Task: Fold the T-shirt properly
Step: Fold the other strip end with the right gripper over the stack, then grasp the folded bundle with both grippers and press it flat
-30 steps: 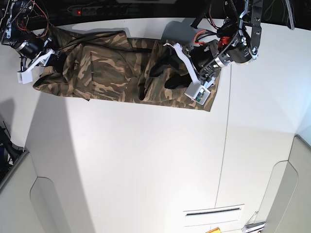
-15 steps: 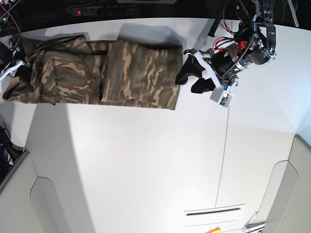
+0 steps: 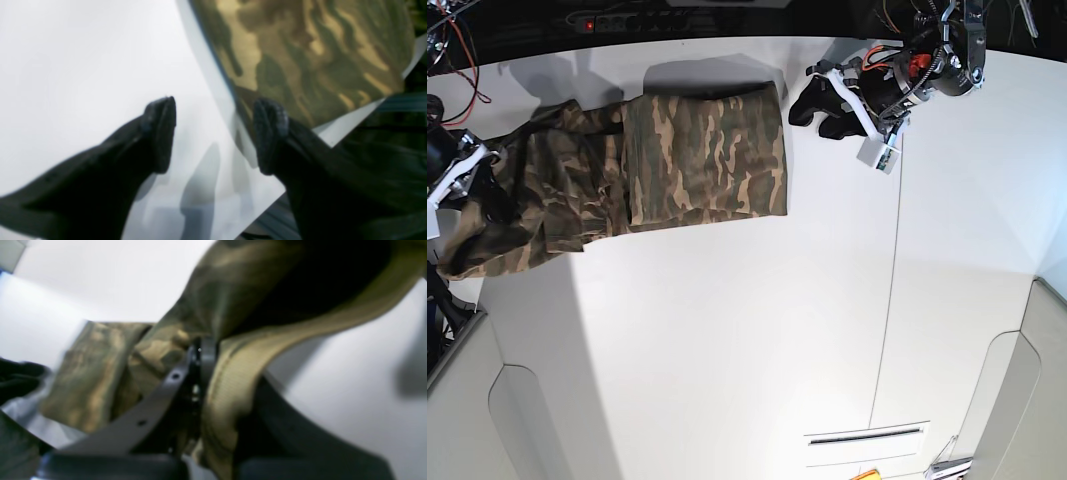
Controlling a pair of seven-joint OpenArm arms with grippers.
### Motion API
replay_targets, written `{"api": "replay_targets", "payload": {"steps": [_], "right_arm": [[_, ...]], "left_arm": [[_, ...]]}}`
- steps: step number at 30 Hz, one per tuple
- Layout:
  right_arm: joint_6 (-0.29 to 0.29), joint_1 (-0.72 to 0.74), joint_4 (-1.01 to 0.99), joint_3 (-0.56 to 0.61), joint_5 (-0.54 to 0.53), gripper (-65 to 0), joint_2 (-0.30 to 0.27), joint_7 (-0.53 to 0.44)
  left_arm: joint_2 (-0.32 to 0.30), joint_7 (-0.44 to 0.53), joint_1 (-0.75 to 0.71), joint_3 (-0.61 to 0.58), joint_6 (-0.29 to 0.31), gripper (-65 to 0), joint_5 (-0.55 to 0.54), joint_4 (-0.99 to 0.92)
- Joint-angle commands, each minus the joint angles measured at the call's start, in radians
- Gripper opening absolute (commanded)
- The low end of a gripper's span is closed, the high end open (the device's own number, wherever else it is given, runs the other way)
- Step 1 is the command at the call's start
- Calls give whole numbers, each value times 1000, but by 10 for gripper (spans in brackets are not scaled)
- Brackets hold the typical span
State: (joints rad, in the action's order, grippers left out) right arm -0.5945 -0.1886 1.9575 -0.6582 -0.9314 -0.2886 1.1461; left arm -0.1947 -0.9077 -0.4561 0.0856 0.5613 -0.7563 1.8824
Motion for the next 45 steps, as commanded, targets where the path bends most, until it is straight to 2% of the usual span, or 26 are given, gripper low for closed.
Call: {"api": "replay_targets", "payload": {"steps": [1,4,9,12,14,17,18,19,23,27,32,34,38,41,42,45], "right_arm": [[-5,8,46,5,-30,-650,20,-24],[-5,8,124,69,-14,-650,119,-24],[-5,-12,151,287,77,-650,244,-43],[-4,-45,142,443,168,-650,291,-97],[-4,-59,127,543,226,-650,297,-127],[8,-59,103,664,312,-409,297,-129],[8,-59,99,694,325,-354,297,-129],[8,-59,99,719,334,-327,296,-129],[7,-50,100,774,329,-325,297,-148],[7,-34,109,773,331,-325,297,-155],[7,-15,131,703,330,-327,297,-156],[7,3,131,652,334,-334,297,-156],[8,37,131,527,317,-481,296,-156],[8,53,131,442,292,-625,296,-159],[8,53,131,418,294,-650,296,-159],[8,47,119,364,307,-650,294,-159]], "left_arm": [[-5,18,2,-5,11,-263,-19,0],[-4,24,2,-37,11,-263,-21,-35],[-5,56,2,-97,11,-263,-21,-49],[-4,59,10,-120,11,-263,-21,-49],[-1,60,10,-120,11,-263,-20,-49],[-2,62,10,-119,11,-263,-18,-49],[-2,62,10,-119,11,-263,-17,-49],[-2,62,10,-118,11,-263,-17,-49],[-2,50,10,-84,11,-263,-18,-48],[-3,28,4,32,32,-264,-26,-22],[-2,-42,3,221,82,-264,-134,38],[-2,-58,3,285,87,-303,-179,59],[-3,-89,4,359,122,-434,-256,79],[-2,-89,3,367,124,-453,-265,79],[-2,-89,3,367,124,-454,-265,79],[-2,-88,4,367,125,-490,-288,79]]}}
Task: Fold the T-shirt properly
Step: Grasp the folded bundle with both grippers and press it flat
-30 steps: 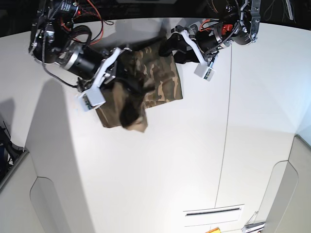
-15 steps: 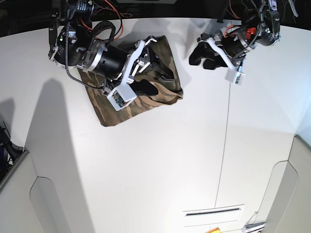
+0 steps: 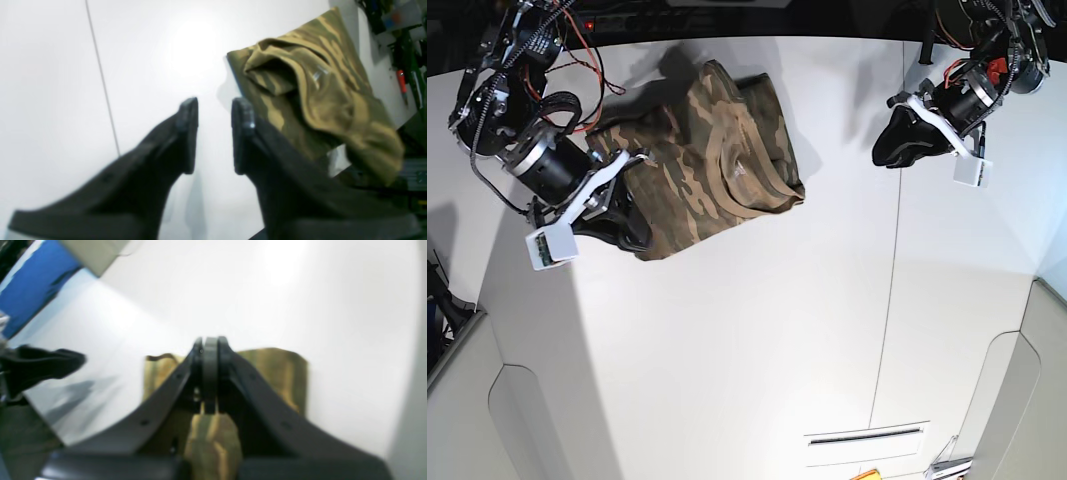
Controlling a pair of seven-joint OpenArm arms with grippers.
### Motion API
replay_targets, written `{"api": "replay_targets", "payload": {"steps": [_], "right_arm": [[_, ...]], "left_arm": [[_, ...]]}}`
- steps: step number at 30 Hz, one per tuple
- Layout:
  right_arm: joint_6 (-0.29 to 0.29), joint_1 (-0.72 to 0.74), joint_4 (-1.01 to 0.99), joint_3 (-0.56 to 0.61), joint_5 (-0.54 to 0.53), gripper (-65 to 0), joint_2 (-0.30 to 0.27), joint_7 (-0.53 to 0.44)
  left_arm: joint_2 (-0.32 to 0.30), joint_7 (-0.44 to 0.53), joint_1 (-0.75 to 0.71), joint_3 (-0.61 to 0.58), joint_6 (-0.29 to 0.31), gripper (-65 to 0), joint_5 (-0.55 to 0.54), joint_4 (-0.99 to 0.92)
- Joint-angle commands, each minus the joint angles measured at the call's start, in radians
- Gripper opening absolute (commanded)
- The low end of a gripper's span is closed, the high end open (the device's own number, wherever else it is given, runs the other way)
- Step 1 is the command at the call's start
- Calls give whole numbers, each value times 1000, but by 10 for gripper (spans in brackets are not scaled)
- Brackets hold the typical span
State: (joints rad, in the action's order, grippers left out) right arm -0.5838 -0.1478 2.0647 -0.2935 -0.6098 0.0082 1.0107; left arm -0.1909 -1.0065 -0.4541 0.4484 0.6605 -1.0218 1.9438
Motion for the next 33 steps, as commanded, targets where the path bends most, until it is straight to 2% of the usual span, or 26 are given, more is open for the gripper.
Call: {"api": "replay_targets", "payload": {"steps": [1,6,10,14,18,24,26,28,29,33], "right_arm": [[-3,1,3,-7,-15,-650,-6,-23],[-4,-47,-73,8,-54,-650,-8,-24],[-5,-67,-182,69,-68,-650,-8,-23],[-8,-66,-278,173,-76,-650,-8,-23],[-7,-66,-294,303,-81,-650,-8,-23],[-7,-63,-294,439,-16,-650,-8,-28],[-6,-55,-289,435,-5,-650,-8,-50],[-6,-37,-272,415,13,-650,-8,-69],[-6,-24,-259,399,23,-650,-8,-74],[-5,58,-236,286,27,-650,-8,-78]], "left_arm": [[-6,11,2,4,33,-501,-39,18],[-5,9,2,0,38,-517,-117,18],[-5,-24,3,-48,38,-517,-173,19],[-5,-23,5,-141,38,-517,-163,19],[-5,2,8,-223,38,-517,-107,19],[-6,35,8,-251,38,-517,-95,19],[-6,37,8,-251,38,-542,-95,19],[-6,27,7,-251,38,-628,-97,19],[-5,22,6,-252,38,-650,-98,19],[-5,21,2,-282,38,-650,-103,19]]}}
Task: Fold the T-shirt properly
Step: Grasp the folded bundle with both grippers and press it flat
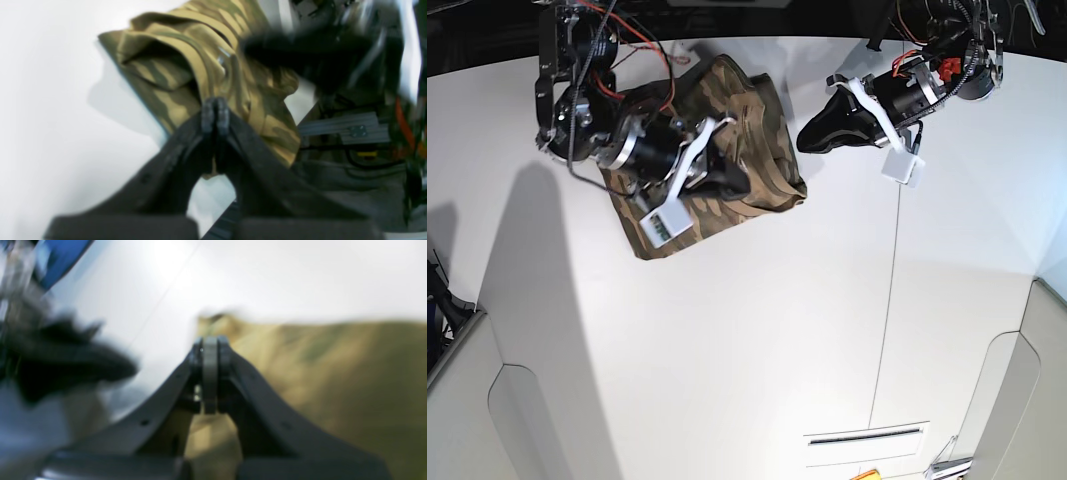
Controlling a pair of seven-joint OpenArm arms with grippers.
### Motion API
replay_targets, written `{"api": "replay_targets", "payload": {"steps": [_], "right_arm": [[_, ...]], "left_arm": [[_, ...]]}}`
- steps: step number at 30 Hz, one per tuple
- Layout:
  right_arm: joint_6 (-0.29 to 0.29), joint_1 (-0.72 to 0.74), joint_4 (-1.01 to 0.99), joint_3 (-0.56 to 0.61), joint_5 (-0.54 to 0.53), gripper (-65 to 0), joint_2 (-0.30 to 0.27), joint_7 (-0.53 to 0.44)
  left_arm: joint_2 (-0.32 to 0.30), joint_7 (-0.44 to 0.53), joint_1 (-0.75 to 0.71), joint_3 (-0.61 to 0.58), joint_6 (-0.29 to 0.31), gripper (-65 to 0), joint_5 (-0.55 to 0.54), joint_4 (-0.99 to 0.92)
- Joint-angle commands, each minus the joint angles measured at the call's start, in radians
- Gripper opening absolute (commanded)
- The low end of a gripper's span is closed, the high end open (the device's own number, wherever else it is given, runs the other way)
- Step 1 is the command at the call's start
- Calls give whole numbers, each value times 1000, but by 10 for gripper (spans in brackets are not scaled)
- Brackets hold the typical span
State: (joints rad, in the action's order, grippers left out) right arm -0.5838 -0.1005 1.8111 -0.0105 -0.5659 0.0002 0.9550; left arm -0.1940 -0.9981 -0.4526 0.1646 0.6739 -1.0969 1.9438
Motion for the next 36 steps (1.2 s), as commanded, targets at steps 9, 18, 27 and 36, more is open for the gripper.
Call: {"api": "replay_targets", "payload": {"steps": [9,18,27,36], "right_arm": [[-4,158,-32,-253,-9,-650,-3,-43],[-5,219,-258,-261,62,-650,-6,-144],[-5,255,-441,-258,62,-650,-23,-144],[-5,247,-441,-257,-53,-650,-109,-21]], "left_arm": [[-2,35,4,-291,24,-650,85,19],[81,70,6,-360,24,-650,254,-20],[74,111,54,-300,24,-650,314,-184],[74,112,171,-159,24,-650,341,-280]]}}
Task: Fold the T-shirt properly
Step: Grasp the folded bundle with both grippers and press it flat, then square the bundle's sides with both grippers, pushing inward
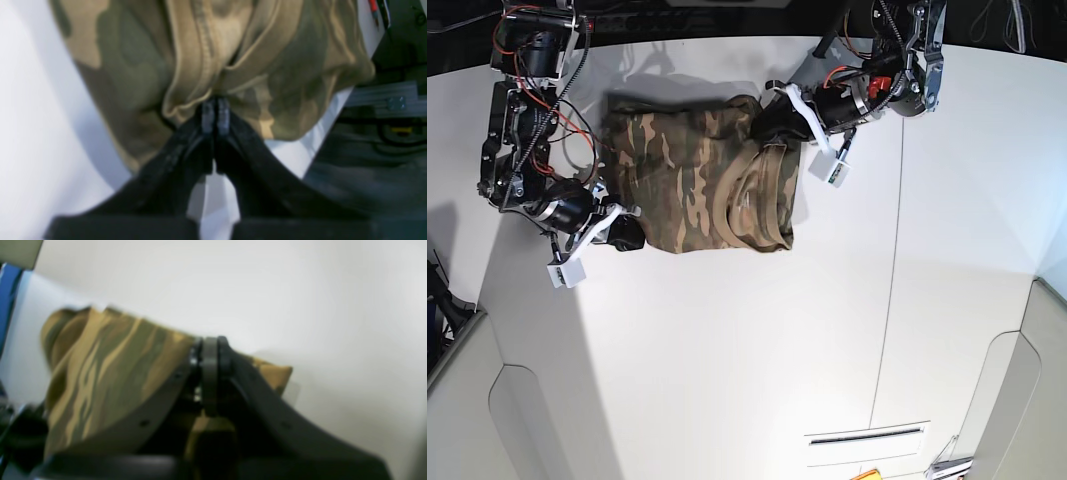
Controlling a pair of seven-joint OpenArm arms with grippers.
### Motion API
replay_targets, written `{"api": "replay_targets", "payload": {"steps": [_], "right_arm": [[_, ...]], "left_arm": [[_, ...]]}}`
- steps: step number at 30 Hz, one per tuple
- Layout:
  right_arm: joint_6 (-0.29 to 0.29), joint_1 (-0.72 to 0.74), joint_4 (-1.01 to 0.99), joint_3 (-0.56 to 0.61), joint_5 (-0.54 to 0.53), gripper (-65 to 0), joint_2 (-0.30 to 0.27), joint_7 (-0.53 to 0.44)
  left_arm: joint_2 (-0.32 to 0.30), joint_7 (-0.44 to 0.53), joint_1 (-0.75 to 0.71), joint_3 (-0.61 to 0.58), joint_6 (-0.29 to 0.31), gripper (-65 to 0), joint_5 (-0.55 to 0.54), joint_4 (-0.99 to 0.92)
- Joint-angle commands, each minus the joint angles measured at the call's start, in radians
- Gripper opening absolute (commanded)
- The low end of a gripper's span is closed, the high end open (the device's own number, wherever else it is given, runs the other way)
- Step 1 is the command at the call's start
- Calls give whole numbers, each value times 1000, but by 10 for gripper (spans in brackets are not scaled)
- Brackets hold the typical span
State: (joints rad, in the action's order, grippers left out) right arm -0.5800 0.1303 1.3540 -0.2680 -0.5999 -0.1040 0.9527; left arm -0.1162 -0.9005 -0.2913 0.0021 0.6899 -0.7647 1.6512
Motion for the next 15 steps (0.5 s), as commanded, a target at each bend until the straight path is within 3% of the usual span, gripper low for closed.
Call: {"api": "replay_targets", "payload": {"steps": [1,6,8,15], "right_arm": [[-9,10,16,0,-47,-650,-10,2],[-11,-66,19,0,-156,-650,-10,22],[-11,-112,21,0,-198,-650,-9,29],[-27,-240,39,0,-298,-650,-6,40]], "left_arm": [[-8,15,32,14,8,-650,21,-1],[-47,78,164,32,5,-650,105,-72],[-51,93,206,32,-32,-650,132,-80],[-51,92,291,32,-36,-650,130,-79]]}}
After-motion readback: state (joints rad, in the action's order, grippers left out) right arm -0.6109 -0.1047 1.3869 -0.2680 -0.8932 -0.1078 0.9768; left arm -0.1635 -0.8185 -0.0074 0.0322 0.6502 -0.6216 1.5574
